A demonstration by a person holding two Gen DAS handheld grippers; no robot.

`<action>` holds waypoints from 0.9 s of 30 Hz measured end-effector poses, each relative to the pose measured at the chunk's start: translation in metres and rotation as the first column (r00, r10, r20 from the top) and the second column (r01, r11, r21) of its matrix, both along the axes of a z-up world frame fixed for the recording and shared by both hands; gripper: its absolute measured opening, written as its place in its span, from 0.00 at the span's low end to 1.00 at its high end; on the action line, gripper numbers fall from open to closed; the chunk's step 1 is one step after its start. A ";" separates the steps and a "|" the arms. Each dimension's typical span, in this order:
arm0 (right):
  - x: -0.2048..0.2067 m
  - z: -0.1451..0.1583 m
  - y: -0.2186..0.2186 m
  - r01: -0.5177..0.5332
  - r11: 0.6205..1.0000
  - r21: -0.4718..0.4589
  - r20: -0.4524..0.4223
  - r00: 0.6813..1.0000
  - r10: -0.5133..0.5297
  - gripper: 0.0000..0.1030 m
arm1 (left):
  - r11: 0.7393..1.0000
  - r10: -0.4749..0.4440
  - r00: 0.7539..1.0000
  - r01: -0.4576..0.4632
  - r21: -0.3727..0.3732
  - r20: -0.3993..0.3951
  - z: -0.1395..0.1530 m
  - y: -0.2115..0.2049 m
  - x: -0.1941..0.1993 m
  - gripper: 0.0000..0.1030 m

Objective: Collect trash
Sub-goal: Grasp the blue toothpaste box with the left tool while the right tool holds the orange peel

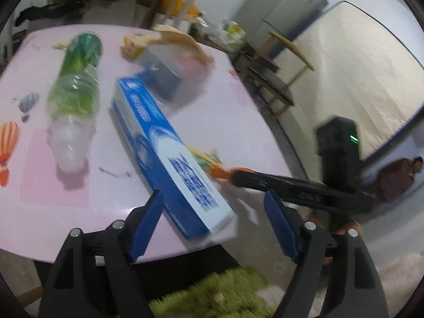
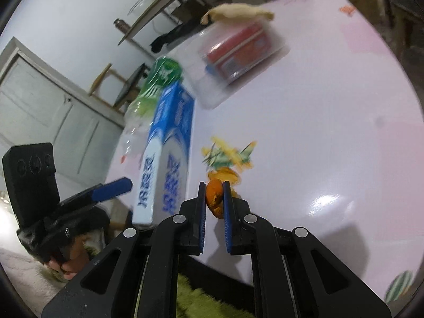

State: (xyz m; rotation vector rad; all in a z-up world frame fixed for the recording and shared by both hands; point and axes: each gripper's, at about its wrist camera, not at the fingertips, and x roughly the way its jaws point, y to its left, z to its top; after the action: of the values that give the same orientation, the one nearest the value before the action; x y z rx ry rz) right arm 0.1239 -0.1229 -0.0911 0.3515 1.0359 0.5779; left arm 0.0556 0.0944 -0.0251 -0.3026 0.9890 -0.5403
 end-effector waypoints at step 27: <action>0.010 0.002 -0.005 0.131 0.979 -0.154 0.132 0.985 -0.111 0.10 | 0.972 0.201 0.974 -0.184 0.150 -0.107 -0.033 -0.012 0.050 0.57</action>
State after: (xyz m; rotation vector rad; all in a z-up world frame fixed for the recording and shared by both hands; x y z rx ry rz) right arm 0.1342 -0.1274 -0.0888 0.2308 0.9287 0.3980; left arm 0.1060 0.0826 -0.0582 -0.3059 1.0962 -0.2770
